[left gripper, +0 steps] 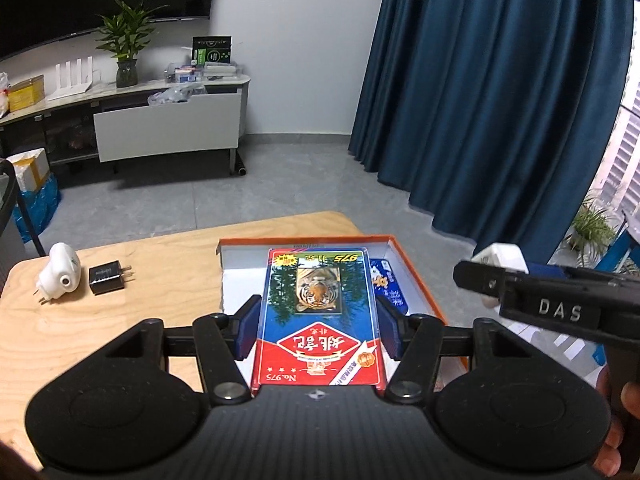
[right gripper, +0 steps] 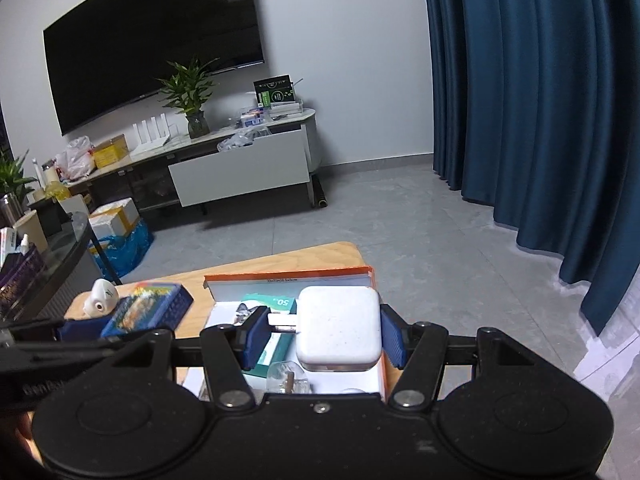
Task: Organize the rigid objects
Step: 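Lift and carry the red card box and white cube over the white box, then hold the card box and white cube above the white box, lowering slowly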
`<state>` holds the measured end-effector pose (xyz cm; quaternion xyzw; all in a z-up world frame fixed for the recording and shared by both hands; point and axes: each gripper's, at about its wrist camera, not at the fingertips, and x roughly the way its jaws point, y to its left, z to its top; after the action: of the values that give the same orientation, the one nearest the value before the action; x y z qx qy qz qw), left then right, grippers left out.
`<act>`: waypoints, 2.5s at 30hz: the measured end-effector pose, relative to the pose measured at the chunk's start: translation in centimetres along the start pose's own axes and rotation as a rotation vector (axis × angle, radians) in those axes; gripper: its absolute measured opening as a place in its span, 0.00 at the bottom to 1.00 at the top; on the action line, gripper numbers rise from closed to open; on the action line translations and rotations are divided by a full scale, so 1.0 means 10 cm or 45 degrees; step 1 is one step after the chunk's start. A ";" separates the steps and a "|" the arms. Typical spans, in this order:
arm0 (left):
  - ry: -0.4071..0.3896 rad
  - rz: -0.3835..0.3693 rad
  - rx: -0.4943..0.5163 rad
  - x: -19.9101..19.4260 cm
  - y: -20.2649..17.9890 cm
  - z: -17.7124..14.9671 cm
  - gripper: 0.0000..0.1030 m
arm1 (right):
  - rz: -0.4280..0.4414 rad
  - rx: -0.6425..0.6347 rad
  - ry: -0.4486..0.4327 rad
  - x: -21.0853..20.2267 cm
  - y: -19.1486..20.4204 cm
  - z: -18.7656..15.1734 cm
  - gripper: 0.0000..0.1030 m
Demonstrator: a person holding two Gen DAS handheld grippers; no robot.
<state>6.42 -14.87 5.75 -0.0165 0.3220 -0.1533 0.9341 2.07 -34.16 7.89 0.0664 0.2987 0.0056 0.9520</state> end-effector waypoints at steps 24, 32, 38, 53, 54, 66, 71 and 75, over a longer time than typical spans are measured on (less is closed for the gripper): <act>-0.005 0.034 -0.026 -0.12 0.01 0.01 0.58 | 0.008 -0.011 0.017 0.01 0.07 0.01 0.67; -0.021 0.028 -0.030 -0.13 0.01 0.01 0.58 | 0.006 -0.016 0.018 0.00 0.11 0.02 0.67; -0.021 0.032 -0.052 -0.14 0.06 0.00 0.58 | 0.009 -0.015 0.016 -0.02 0.11 0.01 0.67; -0.047 0.039 -0.049 -0.22 0.05 0.00 0.58 | 0.017 -0.017 0.000 -0.11 0.11 0.02 0.67; -0.049 0.041 -0.045 -0.22 0.05 0.00 0.58 | 0.017 -0.019 0.000 -0.11 0.11 0.03 0.67; -0.055 0.040 -0.046 -0.24 0.05 0.01 0.58 | 0.016 -0.021 -0.001 -0.12 0.12 0.03 0.67; -0.056 0.039 -0.047 -0.25 0.05 0.00 0.58 | 0.017 -0.022 0.000 -0.13 0.13 0.03 0.67; -0.053 0.037 -0.050 -0.25 0.05 0.00 0.58 | 0.019 -0.024 0.004 -0.14 0.14 0.04 0.67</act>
<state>4.76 -13.68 7.18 -0.0333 0.3055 -0.1329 0.9423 1.22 -32.88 9.16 0.0595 0.2997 0.0155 0.9521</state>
